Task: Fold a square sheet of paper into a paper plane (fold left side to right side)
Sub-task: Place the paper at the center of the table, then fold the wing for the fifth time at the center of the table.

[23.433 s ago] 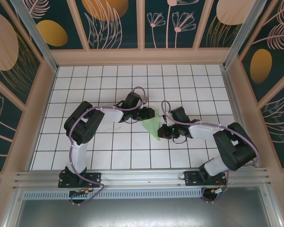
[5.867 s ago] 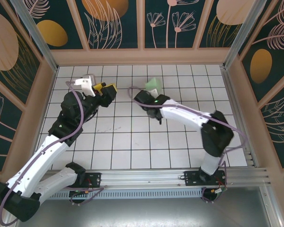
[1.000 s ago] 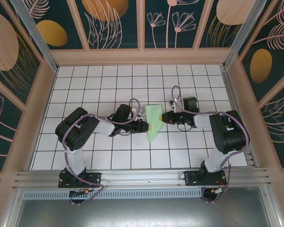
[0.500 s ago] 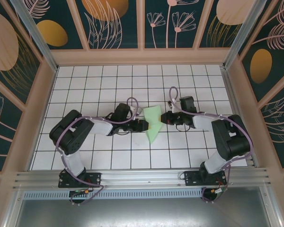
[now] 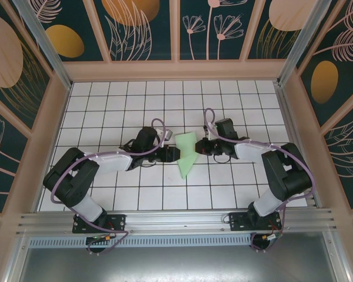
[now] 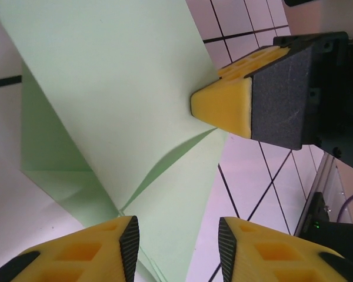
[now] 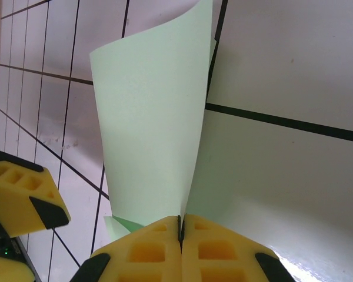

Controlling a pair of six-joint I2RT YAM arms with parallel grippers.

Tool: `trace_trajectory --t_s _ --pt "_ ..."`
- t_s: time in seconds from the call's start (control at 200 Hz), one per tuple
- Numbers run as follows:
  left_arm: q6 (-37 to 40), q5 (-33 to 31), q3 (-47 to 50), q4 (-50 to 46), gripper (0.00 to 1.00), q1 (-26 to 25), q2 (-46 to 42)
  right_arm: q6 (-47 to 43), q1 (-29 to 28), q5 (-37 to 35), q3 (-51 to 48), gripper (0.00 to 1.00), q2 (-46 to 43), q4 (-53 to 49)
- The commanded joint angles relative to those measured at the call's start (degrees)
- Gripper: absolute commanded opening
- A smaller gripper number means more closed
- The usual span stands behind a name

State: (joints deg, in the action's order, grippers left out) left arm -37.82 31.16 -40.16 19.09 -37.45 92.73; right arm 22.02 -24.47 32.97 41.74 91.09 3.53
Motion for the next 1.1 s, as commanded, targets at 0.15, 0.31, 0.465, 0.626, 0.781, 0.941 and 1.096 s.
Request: trace_trajectory --t_s 0.15,0.31,0.465,0.626,0.781,0.941,1.096 --pt "-3.74 1.38 -1.18 6.26 0.4 -0.57 5.12 3.0 -2.11 -3.54 2.16 0.0 -0.53 -1.87" --pt "-3.99 -0.84 -1.85 6.0 0.37 -0.57 8.97 4.16 -3.16 -4.65 2.97 0.0 0.01 -2.86" --pt "-4.34 -4.75 -1.85 4.52 0.33 -0.56 10.01 5.0 -3.66 -4.46 3.18 0.0 0.38 -3.1" --pt "-3.68 -4.91 -1.41 3.97 0.32 -0.59 10.43 4.52 -2.99 -2.61 3.61 0.17 -0.18 -3.53" --pt "-3.79 -4.15 -1.67 4.95 0.32 -0.54 11.13 4.06 -0.65 0.26 4.66 0.32 0.54 -3.92" --pt "-3.62 -4.24 -1.85 4.77 0.32 -0.55 11.79 3.89 1.16 2.99 6.05 0.43 2.55 -2.97" --pt "-3.66 -4.23 -1.76 5.09 0.32 -0.53 12.13 3.81 0.96 4.59 7.94 0.42 6.1 -2.57"
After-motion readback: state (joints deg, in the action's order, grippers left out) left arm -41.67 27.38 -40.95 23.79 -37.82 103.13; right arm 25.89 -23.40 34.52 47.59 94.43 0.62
